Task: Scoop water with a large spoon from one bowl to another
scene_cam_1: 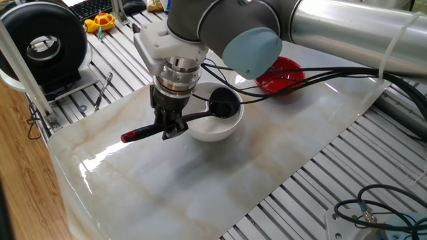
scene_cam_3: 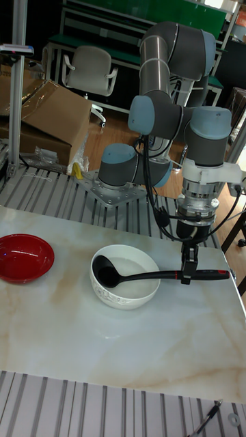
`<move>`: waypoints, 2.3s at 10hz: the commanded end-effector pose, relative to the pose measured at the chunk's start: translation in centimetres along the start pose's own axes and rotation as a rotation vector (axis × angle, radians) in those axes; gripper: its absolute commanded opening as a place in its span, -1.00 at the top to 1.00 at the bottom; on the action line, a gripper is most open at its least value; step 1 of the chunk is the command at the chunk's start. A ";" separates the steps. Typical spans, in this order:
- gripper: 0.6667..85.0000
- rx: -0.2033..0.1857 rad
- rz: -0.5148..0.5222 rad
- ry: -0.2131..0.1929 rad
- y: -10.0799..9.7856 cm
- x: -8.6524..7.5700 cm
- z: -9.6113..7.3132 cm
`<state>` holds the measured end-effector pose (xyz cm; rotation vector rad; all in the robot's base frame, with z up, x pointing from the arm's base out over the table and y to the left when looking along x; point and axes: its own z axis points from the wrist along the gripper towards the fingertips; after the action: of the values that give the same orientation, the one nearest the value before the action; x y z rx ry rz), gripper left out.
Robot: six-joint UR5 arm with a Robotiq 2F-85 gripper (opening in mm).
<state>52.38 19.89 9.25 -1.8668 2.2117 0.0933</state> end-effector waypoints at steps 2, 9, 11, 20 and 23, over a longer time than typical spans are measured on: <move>0.13 -0.001 0.027 -0.013 0.0 -0.2 0.0; 0.98 -0.015 0.031 -0.029 -0.4 -1.5 -1.3; 0.98 -0.014 0.030 -0.044 -0.9 -2.0 -2.2; 0.98 0.000 0.090 -0.083 -2.4 -4.4 -5.1; 0.98 -0.009 0.105 -0.102 -2.2 -4.9 -5.1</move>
<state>54.46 22.55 15.08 -1.7438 2.2403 0.1790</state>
